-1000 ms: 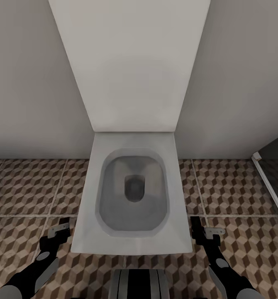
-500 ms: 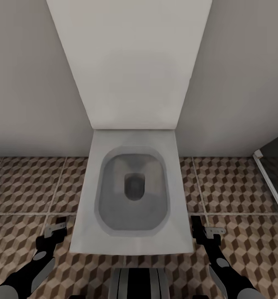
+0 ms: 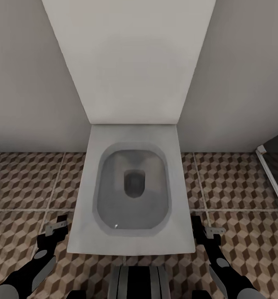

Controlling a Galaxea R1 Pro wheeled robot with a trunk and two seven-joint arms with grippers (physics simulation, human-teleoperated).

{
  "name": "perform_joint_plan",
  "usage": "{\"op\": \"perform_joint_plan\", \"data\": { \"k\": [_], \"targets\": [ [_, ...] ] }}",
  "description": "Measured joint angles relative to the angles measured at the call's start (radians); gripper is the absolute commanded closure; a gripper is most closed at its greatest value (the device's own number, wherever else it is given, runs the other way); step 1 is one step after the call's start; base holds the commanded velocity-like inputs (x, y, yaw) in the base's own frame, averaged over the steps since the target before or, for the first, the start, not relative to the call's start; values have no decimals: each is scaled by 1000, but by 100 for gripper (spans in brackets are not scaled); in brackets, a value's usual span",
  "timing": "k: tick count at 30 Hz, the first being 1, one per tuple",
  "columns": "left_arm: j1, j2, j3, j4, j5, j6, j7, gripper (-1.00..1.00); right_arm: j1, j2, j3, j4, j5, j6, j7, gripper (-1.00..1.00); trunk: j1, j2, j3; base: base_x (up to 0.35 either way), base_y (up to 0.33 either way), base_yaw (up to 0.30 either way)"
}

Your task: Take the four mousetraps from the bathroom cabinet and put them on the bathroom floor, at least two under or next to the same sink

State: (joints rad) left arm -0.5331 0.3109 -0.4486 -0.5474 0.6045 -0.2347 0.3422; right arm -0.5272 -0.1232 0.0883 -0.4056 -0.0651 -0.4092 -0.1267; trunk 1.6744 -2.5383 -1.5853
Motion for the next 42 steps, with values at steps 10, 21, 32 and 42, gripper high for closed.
{"op": "perform_joint_plan", "data": {
  "k": [10,21,32,42],
  "targets": [
    [0,0,0,-1,0,0,0,100,0,0,0,0,0,0,0,100,0,0,0,0,0,0],
    [0,2,1,-6,0,-2,2,100,0,0,0,0,0,0,0,100,4,-2,-31,0,0,0],
    [0,3,2,-15,0,-3,1,100,0,-17,-4,-1,-2,0,-1,100,4,-2,-31,0,0,0],
    [0,20,4,-15,0,-3,2,100,0,-35,-9,-35,-4,-1,-3,100,4,-2,-31,0,0,0]
  ]
}}
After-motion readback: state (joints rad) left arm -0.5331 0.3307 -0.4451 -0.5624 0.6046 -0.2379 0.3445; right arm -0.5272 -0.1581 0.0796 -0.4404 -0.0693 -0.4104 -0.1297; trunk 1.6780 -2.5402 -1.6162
